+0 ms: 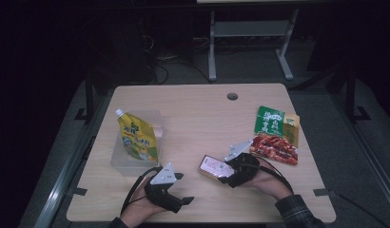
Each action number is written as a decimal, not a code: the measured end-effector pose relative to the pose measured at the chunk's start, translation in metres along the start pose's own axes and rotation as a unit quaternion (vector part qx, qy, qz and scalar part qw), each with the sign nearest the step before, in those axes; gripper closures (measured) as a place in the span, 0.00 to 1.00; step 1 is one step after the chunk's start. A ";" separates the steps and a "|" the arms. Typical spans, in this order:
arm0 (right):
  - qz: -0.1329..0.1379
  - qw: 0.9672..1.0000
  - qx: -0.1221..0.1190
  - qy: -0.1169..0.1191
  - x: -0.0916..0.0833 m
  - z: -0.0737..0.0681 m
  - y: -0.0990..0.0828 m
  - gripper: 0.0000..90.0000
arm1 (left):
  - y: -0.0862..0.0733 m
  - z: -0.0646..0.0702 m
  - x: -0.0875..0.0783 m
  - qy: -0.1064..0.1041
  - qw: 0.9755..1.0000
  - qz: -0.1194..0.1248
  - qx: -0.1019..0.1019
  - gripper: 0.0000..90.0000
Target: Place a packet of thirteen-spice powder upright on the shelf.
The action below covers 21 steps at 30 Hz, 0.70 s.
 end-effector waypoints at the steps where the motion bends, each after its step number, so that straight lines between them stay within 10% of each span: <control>1: -0.002 1.000 -0.012 0.006 -0.001 -0.003 -0.002 0.35 | 0.000 0.000 0.000 0.000 1.000 -0.001 0.001 0.16; 9: -0.016 0.997 -0.063 0.029 0.002 -0.015 -0.009 0.35 | -0.001 0.001 0.000 -0.001 1.000 -0.001 -0.003 0.16; 16: 0.005 1.000 -0.026 0.011 -0.012 -0.019 -0.006 0.25 | -0.001 0.001 0.000 -0.002 1.000 -0.001 -0.002 0.16; 21: 0.033 0.999 0.009 -0.008 -0.036 -0.028 -0.013 0.48 | 0.000 0.001 0.000 -0.001 1.000 0.000 -0.003 0.16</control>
Point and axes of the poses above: each handheld gripper's, and its own axes: x roughly forward along the jaws, y roughly out of its top, z roughly to its right, the point moved 3 cm from there along x, roughly forward along the jaws, and after that the axes turned 7 degrees about -x, right-handed, at the moved point
